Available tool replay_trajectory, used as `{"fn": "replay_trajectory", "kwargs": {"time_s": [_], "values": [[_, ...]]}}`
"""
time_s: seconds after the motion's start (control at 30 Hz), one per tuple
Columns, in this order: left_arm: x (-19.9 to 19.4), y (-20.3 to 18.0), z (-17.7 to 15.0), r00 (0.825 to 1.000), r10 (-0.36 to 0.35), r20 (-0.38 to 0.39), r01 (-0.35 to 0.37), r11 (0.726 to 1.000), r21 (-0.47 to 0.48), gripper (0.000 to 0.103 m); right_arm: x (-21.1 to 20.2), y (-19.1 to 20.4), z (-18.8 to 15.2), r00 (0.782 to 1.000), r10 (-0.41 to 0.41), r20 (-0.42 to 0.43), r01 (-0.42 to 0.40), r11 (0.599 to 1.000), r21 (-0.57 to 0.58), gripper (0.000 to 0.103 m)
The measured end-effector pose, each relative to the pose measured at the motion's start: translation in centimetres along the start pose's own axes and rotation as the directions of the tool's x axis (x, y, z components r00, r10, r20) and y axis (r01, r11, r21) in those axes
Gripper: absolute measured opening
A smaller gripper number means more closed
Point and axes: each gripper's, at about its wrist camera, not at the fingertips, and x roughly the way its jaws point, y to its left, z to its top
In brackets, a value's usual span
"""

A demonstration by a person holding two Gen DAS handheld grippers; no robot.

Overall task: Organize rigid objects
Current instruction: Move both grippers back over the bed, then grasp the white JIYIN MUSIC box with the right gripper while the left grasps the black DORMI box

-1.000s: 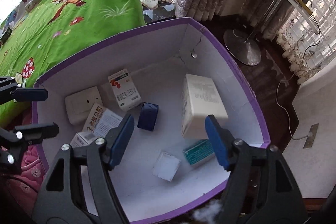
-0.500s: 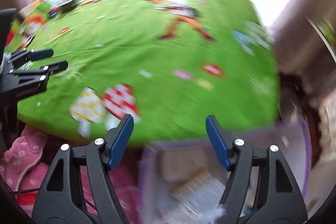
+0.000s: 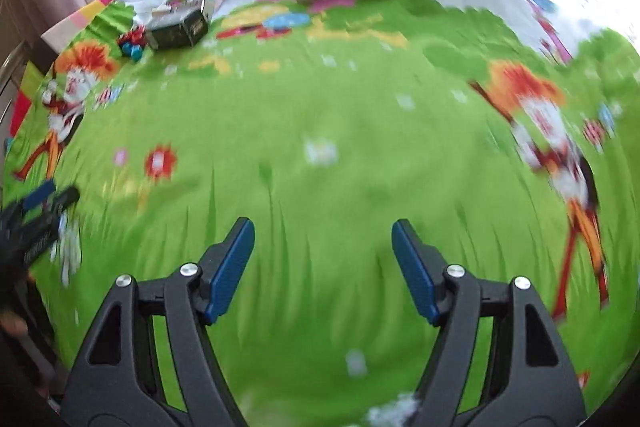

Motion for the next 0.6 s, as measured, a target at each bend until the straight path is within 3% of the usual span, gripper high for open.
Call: {"fn": "replay_trajectory", "kwargs": {"time_s": [0.1,0.37,0.57,0.6], "values": [[0.3,1.4,0.2,0.999,-0.049,0.009,0.049,0.996,-0.073,0.077,3.6,0.5,5.2,1.0,-0.022,0.023,0.022,1.0,-0.004,0.074],[1.0,-0.6,0.5,0.998,-0.04,-0.038,0.04,0.999,0.018,0.098,11.7,1.2,17.0,0.995,-0.071,0.071,0.065,0.994,0.083,0.079],[1.5,-1.0,0.7,0.998,-0.042,-0.052,0.044,0.999,0.032,0.103,14.5,0.2,21.5,0.993,-0.091,0.071,0.081,0.988,0.133,0.082],[1.5,-1.0,0.7,0.998,-0.042,-0.053,0.044,0.999,0.032,0.103,14.5,0.3,21.4,0.993,-0.096,0.073,0.088,0.99,0.111,0.073]]}}
